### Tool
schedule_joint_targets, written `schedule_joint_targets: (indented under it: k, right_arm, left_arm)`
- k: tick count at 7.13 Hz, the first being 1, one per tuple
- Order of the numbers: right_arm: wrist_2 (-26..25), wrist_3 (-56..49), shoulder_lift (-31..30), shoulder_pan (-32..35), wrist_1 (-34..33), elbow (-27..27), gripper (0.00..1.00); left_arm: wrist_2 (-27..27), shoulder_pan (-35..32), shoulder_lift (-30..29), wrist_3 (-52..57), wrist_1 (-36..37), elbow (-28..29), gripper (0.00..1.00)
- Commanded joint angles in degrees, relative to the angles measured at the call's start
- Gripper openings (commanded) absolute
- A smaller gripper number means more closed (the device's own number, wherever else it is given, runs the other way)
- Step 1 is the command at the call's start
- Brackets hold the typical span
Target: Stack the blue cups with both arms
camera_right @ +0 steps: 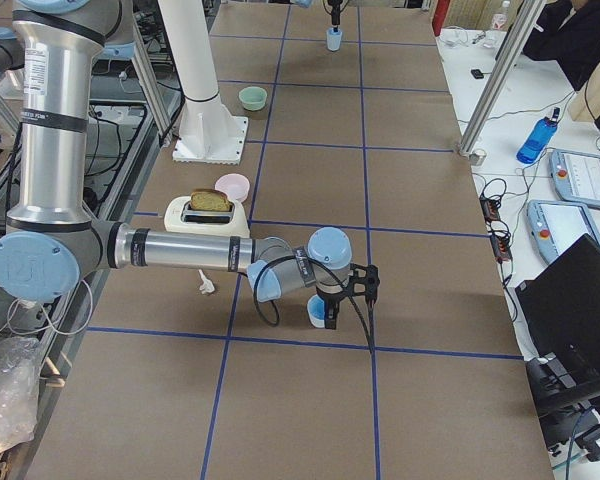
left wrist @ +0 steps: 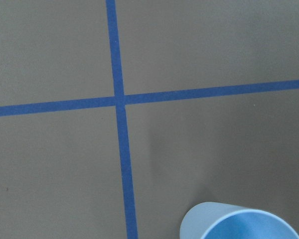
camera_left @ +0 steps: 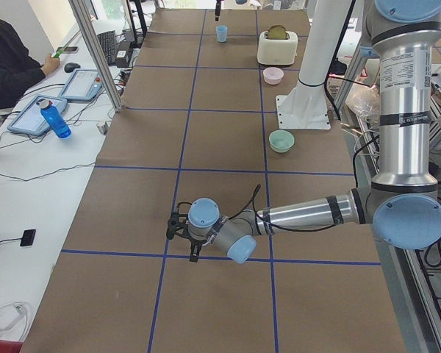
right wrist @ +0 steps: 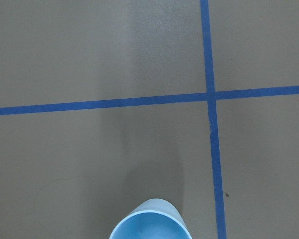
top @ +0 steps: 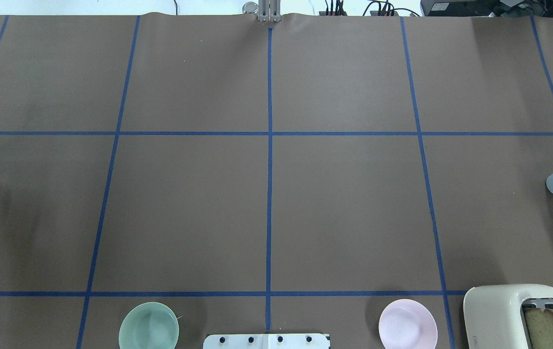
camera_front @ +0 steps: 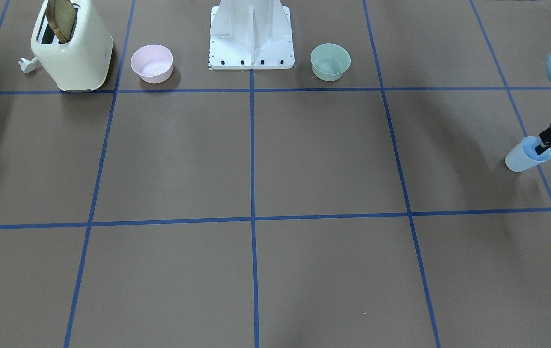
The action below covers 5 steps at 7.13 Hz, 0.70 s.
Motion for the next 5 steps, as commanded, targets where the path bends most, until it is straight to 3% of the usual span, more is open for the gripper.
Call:
schedule_joint_targets:
  k: [1,2,5]
  right_arm:
    - [0.0,0.0,0.1,0.0,0.0,0.0,1.0]
    - [0.0,0.0,0.1,0.0,0.0,0.0,1.0]
    - [-0.1,0.0,0.3,0.0,-0.1,0.0,1.0]
  left_arm:
    - [0.0,0.4,0.0,-0.1,-0.1,0.1,0.94]
    - [0.0,0.4,0.0,-0.1,-0.1,0.1,0.81]
    - [0.2,1.1,-0.1,-0.1,0.0,0.2,0.1]
